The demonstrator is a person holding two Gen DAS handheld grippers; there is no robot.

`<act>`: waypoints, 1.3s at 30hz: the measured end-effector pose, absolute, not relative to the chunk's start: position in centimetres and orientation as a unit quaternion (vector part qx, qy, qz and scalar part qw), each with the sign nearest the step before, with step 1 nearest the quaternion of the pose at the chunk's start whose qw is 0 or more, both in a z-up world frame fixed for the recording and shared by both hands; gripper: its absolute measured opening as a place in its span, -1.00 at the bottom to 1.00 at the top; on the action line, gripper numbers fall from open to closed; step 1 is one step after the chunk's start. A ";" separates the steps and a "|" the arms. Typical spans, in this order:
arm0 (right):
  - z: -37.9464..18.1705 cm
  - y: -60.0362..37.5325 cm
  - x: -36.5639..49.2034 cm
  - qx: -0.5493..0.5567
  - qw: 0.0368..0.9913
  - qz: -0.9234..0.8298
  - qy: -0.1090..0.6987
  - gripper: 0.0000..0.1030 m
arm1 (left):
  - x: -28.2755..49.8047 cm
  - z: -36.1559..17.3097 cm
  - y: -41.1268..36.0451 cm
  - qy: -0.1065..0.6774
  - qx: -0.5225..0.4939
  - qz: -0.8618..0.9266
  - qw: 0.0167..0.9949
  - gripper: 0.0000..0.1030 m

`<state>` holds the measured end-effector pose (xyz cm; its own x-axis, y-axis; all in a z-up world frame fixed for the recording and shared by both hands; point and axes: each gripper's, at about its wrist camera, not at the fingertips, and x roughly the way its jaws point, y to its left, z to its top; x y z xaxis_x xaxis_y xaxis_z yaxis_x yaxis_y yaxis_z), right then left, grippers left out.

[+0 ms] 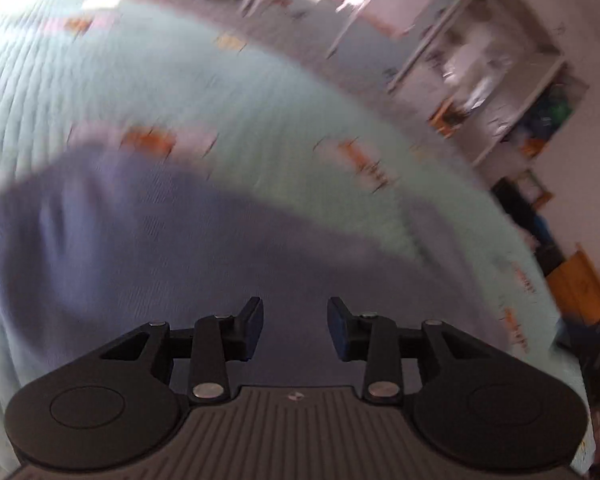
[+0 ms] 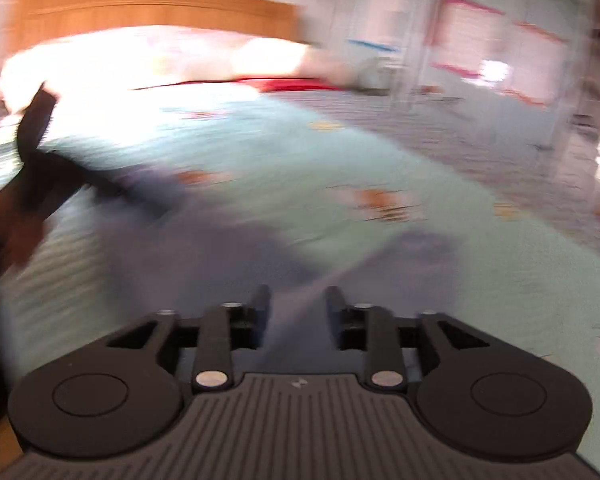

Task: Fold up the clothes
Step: 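Open both tools and release the folded garment onto the quilt, then grasp the garment leg end with the right tool and lift it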

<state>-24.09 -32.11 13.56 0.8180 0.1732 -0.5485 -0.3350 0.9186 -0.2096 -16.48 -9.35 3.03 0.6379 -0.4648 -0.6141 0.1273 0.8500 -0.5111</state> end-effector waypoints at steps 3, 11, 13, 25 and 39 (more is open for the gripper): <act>13.6 -31.6 -17.2 -0.201 0.939 0.060 0.274 -0.13 | -17.0 2.1 -8.9 0.383 -0.215 -0.167 0.883 -0.35; 6.1 -27.7 2.9 -0.216 0.882 -0.078 0.411 -0.10 | -15.6 2.5 -9.5 0.387 -0.218 -0.178 0.878 -0.33; 4.7 -27.5 4.3 -0.233 0.868 -0.103 0.426 -0.10 | -15.7 2.4 -9.1 0.389 -0.235 -0.183 0.872 -0.33; 5.5 -33.9 4.8 -0.060 0.883 -0.162 0.437 -0.89 | -16.0 2.8 -9.5 0.392 -0.229 -0.184 0.872 -0.30; 16.9 -51.3 -31.4 0.331 0.925 -0.098 0.163 -0.89 | -21.7 7.3 -11.9 0.406 -0.249 -0.259 0.840 -0.15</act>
